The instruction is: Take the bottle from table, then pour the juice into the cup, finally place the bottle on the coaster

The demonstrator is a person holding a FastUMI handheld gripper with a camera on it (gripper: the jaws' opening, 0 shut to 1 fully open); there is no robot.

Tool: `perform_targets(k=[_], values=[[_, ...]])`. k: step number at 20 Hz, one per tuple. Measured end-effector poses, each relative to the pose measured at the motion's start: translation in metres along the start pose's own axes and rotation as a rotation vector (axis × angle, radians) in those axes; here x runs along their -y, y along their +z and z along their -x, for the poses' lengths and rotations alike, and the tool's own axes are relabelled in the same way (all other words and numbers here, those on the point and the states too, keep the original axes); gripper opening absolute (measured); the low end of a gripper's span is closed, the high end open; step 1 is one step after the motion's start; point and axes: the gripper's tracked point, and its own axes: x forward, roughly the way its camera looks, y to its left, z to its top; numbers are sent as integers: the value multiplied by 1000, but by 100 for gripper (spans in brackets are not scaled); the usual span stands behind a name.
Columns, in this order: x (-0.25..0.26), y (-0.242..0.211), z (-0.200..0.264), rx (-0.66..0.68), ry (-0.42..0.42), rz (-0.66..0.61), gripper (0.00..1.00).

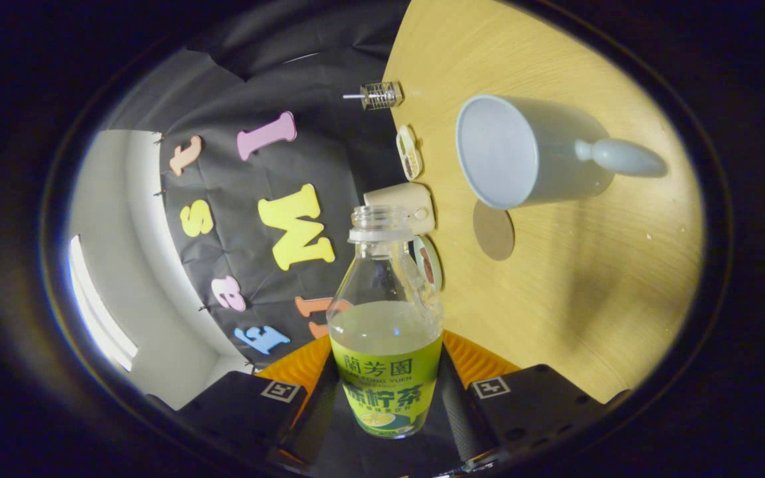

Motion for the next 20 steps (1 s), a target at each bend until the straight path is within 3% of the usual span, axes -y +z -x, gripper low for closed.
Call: perform_targets(k=[5,10,20], values=[[0,5,6,0,40,-89,79],[1,2,2,-1,10,-101,79],[-10,5,8,-2,71,-187,78]])
